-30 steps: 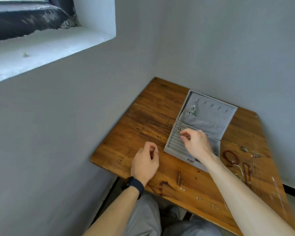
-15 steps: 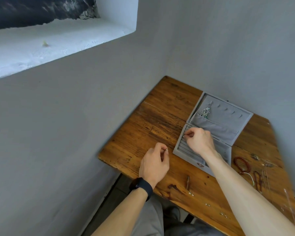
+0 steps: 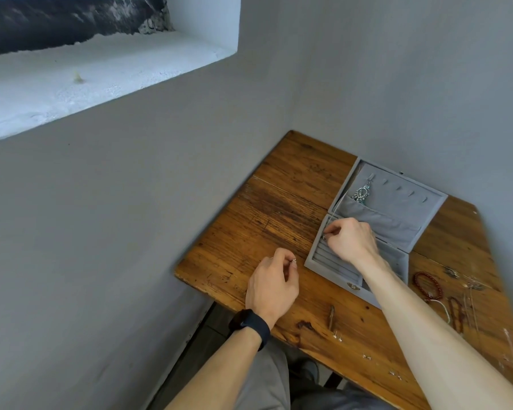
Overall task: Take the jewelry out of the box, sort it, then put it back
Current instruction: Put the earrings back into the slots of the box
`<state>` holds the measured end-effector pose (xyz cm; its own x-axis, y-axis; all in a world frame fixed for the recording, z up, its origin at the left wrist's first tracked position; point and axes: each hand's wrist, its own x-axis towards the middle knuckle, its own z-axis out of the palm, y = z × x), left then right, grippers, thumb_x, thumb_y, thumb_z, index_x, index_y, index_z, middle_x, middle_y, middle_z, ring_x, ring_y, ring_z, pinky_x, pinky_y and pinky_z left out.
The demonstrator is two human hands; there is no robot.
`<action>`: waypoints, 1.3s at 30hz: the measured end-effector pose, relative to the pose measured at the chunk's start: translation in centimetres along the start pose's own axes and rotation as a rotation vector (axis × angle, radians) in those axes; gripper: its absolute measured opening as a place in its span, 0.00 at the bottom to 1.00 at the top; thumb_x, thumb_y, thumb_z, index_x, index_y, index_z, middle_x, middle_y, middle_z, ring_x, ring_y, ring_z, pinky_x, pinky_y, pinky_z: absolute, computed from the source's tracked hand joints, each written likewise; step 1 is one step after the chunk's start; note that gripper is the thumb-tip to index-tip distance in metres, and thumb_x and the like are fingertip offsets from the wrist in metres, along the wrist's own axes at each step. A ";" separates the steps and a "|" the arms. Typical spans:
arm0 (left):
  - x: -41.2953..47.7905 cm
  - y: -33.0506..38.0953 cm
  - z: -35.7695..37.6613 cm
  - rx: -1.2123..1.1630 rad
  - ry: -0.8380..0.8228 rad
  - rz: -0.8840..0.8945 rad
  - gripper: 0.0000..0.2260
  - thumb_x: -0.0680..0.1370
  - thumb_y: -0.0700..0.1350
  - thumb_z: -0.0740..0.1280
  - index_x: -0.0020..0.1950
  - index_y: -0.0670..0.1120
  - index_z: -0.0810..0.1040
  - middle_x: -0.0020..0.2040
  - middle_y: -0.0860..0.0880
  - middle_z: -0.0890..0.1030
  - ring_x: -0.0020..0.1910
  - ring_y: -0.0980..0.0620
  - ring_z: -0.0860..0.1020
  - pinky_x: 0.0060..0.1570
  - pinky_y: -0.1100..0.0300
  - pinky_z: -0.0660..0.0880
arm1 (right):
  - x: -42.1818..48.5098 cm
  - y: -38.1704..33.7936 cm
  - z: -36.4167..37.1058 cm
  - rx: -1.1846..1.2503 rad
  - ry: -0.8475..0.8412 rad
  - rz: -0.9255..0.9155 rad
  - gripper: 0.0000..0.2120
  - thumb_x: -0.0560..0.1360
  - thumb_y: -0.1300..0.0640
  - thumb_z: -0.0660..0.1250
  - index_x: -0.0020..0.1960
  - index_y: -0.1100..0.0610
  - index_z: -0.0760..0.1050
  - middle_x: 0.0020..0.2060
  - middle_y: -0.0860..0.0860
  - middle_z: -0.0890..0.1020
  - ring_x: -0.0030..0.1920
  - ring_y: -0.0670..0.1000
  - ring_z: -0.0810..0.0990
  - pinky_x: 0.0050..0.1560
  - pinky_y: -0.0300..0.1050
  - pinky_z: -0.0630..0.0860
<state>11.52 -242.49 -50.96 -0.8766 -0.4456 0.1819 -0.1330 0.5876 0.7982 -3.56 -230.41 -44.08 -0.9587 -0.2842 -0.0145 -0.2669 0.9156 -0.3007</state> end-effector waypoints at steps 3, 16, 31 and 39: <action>0.1 0.0 0.0 0.001 0.006 0.004 0.03 0.81 0.50 0.63 0.54 0.55 0.73 0.41 0.56 0.75 0.39 0.56 0.75 0.37 0.52 0.78 | 0.0 0.3 -0.1 -0.001 0.012 -0.007 0.11 0.74 0.57 0.69 0.54 0.48 0.84 0.50 0.53 0.86 0.54 0.57 0.83 0.56 0.52 0.81; 0.0 0.1 0.2 0.018 0.011 0.010 0.04 0.81 0.50 0.63 0.54 0.55 0.73 0.42 0.53 0.77 0.40 0.54 0.76 0.37 0.52 0.77 | 0.7 -0.4 0.6 -0.025 0.015 0.029 0.08 0.75 0.54 0.70 0.52 0.48 0.85 0.50 0.51 0.86 0.54 0.57 0.83 0.56 0.53 0.81; 0.0 -0.1 0.2 0.026 -0.011 0.017 0.03 0.81 0.50 0.62 0.54 0.56 0.72 0.41 0.54 0.77 0.40 0.55 0.75 0.37 0.53 0.77 | 0.8 -0.4 0.5 0.059 -0.024 0.076 0.05 0.75 0.55 0.72 0.49 0.49 0.85 0.49 0.50 0.86 0.52 0.53 0.83 0.55 0.49 0.81; -0.3 -0.4 -0.1 -0.027 -0.031 0.030 0.05 0.81 0.50 0.63 0.57 0.57 0.74 0.46 0.56 0.78 0.43 0.59 0.76 0.41 0.61 0.76 | -1.3 1.1 0.1 0.235 0.054 0.118 0.08 0.77 0.53 0.71 0.55 0.49 0.85 0.55 0.47 0.85 0.56 0.50 0.81 0.56 0.43 0.75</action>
<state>11.91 -242.70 -51.25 -0.8938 -0.4068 0.1887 -0.0941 0.5816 0.8080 -2.59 -229.02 -44.51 -0.9874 -0.1574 -0.0133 -0.1284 0.8485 -0.5134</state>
